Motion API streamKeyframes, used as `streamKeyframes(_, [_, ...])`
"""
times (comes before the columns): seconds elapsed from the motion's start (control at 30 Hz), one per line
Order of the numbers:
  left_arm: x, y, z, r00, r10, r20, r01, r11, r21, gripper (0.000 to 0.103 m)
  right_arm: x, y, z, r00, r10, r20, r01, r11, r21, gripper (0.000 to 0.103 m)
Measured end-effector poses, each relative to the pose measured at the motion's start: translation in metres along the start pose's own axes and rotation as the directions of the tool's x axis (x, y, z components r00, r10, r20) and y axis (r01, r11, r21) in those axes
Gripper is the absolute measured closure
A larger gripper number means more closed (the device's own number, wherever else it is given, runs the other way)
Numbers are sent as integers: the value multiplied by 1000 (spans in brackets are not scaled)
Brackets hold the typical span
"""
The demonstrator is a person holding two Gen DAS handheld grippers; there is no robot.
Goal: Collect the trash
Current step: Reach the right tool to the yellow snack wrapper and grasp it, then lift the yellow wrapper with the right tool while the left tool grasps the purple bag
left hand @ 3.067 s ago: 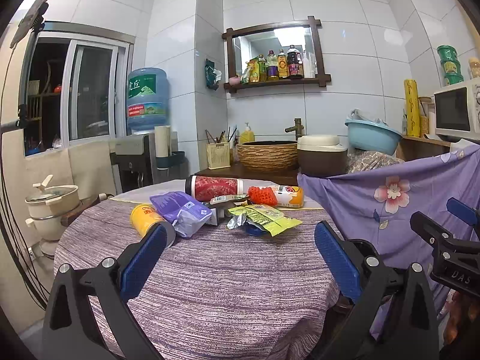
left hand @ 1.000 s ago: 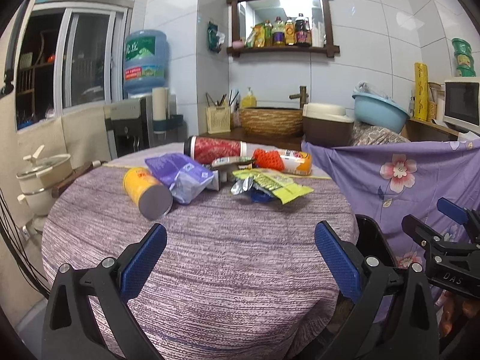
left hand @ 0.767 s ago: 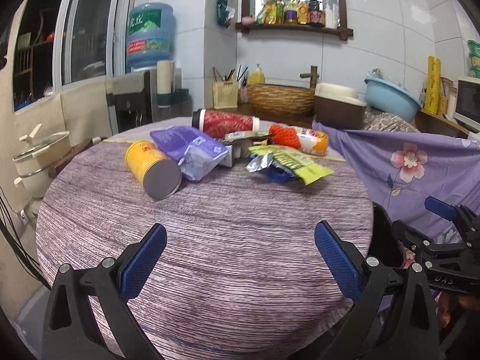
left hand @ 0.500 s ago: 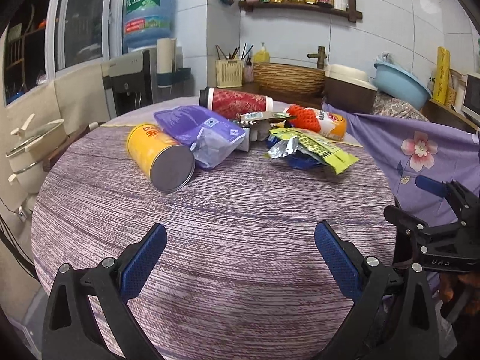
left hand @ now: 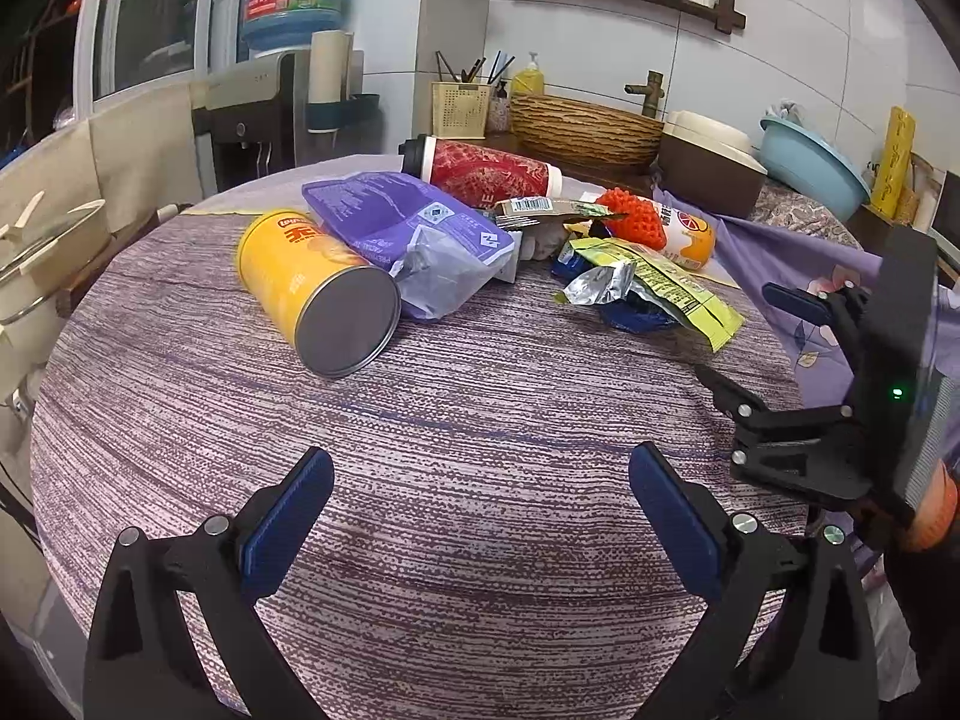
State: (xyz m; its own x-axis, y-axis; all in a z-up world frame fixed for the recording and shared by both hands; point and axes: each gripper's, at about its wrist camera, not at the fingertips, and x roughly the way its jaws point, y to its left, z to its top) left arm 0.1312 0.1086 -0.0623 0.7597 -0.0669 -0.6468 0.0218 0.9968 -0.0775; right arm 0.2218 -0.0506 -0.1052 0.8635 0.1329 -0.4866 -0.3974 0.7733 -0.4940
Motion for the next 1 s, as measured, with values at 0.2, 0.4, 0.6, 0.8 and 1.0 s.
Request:
streamKeyframes(0.2, [7,-1,4,1000,-14,-13,14,1000,16,6,8,-3,8,999,-40,31,41,999,-23,50])
streamKeyframes(0.4, [10,3,9,1000,-17,-11,17,1000,7,6,3,-16,12,997,-34,72,29,997,68,96])
streamKeyframes(0.6, [9,4,28,1000,-13,28,13,1000,9,6,-16,-37,13,995,-21,98,4,984,178,101])
streamKeyframes(0.8, [11,25,74,997,-10,71,9,1000,17,6,-35,-49,13,994,0,111,-26,972,236,101])
streamKeyframes(1.0, [39,66,129,998,-50,25,50,999,-1,11,-47,-49,13,992,1,124,-31,970,240,101])
